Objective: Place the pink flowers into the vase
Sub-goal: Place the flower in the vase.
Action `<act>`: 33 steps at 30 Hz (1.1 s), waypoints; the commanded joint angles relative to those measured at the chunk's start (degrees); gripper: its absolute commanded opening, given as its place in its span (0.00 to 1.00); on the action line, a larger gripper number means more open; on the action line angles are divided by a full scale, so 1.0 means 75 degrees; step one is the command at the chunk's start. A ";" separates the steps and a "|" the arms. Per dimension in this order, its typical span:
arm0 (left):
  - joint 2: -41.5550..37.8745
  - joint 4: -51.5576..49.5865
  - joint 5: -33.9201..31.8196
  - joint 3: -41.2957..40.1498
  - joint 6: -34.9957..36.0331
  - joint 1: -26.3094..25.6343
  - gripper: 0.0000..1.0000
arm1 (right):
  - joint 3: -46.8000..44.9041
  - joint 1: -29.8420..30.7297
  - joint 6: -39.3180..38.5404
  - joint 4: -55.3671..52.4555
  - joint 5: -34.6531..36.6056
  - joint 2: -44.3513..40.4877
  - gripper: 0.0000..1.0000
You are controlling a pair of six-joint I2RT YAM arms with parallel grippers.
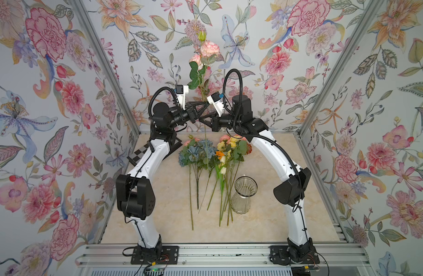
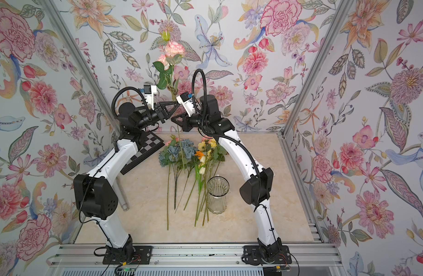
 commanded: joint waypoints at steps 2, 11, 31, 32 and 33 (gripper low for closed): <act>-0.0472 0.0064 0.0006 -0.0155 -0.0125 0.0295 0.36 | 0.0330 -0.0250 0.0200 0.0059 0.0424 -0.0138 0.00; -0.0816 -0.0870 -0.0721 -0.0472 0.0446 0.0498 1.00 | 0.0567 -0.0631 0.0250 0.0049 0.0679 -0.0365 0.00; -0.1515 -0.5161 -0.6181 -0.2420 0.3053 0.0536 1.00 | -0.3464 -0.0854 -0.0776 0.0047 0.2382 -0.4999 0.00; -0.1499 -0.5196 -0.6292 -0.2521 0.3101 0.0547 0.99 | -0.3740 -0.0817 -0.0804 0.0053 0.2554 -0.5254 0.00; -0.1474 -0.5239 -0.6329 -0.2614 0.3166 0.0536 0.99 | -0.3991 -0.0793 -0.0827 0.0057 0.2668 -0.5482 0.00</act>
